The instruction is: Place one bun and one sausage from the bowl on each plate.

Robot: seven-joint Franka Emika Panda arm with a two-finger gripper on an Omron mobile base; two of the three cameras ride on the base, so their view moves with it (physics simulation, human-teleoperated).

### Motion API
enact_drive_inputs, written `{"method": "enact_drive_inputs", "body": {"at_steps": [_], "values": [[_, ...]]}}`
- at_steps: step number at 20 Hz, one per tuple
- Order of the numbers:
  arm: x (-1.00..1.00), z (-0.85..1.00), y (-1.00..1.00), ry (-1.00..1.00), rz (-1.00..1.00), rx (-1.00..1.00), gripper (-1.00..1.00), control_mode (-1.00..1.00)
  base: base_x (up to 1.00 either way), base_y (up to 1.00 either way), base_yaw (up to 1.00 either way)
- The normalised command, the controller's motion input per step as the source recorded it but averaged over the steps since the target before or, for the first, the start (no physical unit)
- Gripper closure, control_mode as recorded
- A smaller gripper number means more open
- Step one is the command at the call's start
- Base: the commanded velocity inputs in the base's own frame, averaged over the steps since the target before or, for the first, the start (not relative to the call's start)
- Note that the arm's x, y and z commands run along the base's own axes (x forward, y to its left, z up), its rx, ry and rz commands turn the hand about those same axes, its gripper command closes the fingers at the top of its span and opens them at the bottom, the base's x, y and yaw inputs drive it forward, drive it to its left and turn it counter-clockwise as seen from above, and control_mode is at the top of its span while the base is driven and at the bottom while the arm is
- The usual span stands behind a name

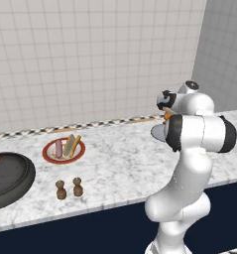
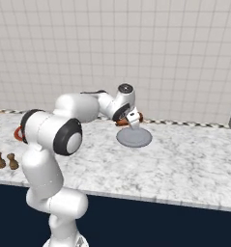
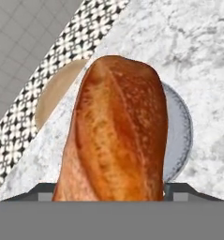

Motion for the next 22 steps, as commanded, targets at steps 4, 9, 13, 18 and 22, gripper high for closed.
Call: {"method": "enact_drive_inputs", "body": {"at_steps": [4,9,13,18,22], "values": [[0.03,-0.91,-0.58,0.02,0.0,-0.01,1.0,-1.0,0.0,0.0,0.0],[0.0,-0.9,0.37,0.06,0.0,-0.03,1.0,-1.0,0.0,0.0,0.0],[0.23,-0.3,0.32,0.05,0.0,-0.01,1.0,-1.0,0.0,0.0,0.0],[0.47,0.02,-0.3,0.0,0.05,0.1,1.0,-1.0,0.0,0.0,0.0],[0.48,-0.19,-0.1,0.0,0.06,0.05,-1.0,-1.0,0.0,0.0,0.0]]}}
